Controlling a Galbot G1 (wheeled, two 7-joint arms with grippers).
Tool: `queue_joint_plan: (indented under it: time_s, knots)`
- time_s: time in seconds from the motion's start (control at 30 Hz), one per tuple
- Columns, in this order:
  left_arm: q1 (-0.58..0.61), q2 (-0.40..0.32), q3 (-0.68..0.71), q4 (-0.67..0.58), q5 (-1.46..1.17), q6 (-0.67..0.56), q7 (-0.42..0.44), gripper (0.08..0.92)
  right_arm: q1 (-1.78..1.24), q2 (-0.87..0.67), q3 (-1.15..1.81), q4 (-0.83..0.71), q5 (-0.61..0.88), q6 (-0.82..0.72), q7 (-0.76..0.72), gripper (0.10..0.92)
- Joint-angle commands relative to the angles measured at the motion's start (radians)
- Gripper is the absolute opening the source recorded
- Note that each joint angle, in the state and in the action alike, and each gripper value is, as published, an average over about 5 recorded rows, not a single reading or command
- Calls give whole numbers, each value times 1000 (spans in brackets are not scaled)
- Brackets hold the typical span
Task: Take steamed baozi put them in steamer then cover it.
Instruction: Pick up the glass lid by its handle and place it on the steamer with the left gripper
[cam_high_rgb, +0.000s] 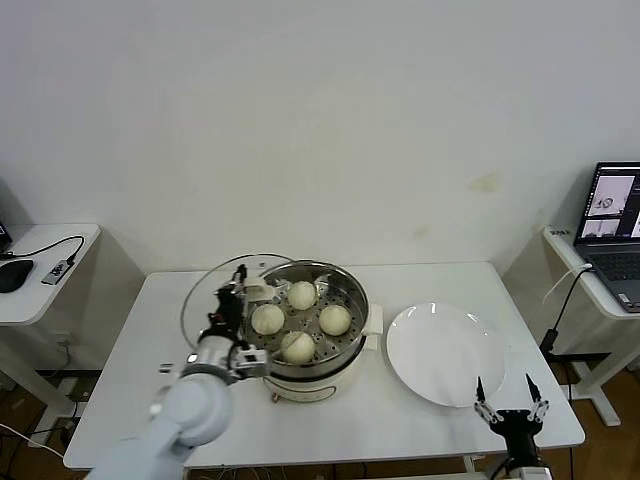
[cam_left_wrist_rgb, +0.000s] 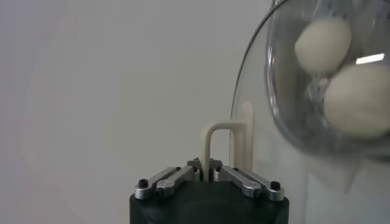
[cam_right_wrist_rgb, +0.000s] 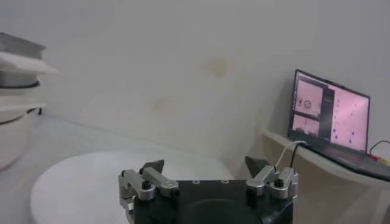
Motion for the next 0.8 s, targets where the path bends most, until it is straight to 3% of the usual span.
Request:
queue_joint_plan:
  time_s: [0.03, 0.53, 0.8]
  knots:
    - [-121, -196, 178, 69, 187, 59, 86, 142, 11, 19, -9, -24, -49, -10, 17, 823]
    - [-151, -282, 211, 184, 240, 57, 103, 142, 0, 18, 1, -27, -42, -15, 16, 823]
    - [-136, -277, 209, 194, 260, 52, 106, 142, 0, 15, 1, -28, -39, -14, 15, 823]
